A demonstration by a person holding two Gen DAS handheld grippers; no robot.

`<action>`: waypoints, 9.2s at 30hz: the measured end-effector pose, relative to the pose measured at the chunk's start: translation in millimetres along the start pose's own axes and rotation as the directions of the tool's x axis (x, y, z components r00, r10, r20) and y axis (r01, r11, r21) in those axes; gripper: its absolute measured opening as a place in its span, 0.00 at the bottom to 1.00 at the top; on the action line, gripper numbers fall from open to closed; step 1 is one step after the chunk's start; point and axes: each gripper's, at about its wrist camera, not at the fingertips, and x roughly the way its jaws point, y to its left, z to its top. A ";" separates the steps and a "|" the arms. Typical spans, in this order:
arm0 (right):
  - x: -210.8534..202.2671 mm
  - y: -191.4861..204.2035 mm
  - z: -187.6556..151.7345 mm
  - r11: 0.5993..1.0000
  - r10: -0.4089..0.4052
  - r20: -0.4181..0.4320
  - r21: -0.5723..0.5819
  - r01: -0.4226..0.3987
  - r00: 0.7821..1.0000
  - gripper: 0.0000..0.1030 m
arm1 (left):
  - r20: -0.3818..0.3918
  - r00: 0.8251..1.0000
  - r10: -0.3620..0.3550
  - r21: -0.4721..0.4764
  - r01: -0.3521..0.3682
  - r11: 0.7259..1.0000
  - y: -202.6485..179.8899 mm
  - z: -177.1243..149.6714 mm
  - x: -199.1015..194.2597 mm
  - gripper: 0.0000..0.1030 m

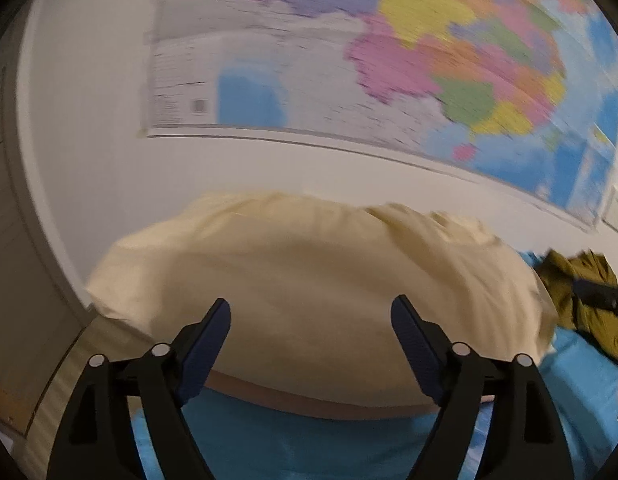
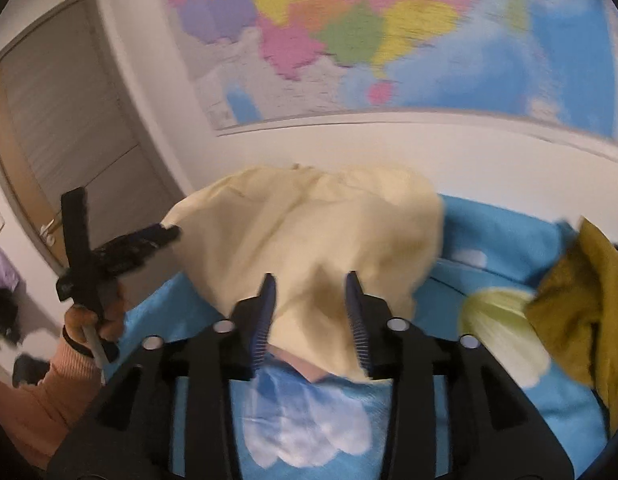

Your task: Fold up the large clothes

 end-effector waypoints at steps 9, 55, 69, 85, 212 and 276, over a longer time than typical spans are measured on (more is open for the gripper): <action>79.8 -20.1 -15.6 0.996 0.018 -0.165 0.084 -0.005 0.986 0.45 | -0.073 0.997 0.020 0.067 -0.015 0.998 -29.4 -15.0 39.6 0.79; -4.4 63.0 -88.0 0.985 -0.126 0.053 -0.111 0.132 0.991 0.94 | -0.028 0.991 0.130 -0.047 -0.131 0.990 -74.5 -69.5 -58.6 0.93; -12.3 67.4 -101.6 0.983 -0.135 0.047 -0.122 0.140 0.990 0.94 | -0.019 0.988 0.152 -0.048 -0.152 0.987 -83.3 -78.2 -68.6 0.93; -21.2 65.4 -110.7 0.986 -0.124 0.049 -0.101 0.129 0.991 0.94 | -0.020 0.987 0.158 -0.044 -0.159 0.986 -90.3 -83.4 -75.5 0.93; -32.7 71.2 -120.1 0.989 -0.126 0.044 -0.070 0.128 0.991 0.94 | -0.048 0.989 0.142 -0.041 -0.144 0.989 -103.0 -106.4 -80.2 0.93; -33.4 69.4 -118.9 0.990 -0.121 0.046 -0.069 0.124 0.992 0.94 | -0.047 0.989 0.137 -0.045 -0.139 0.989 -105.4 -106.5 -80.4 0.93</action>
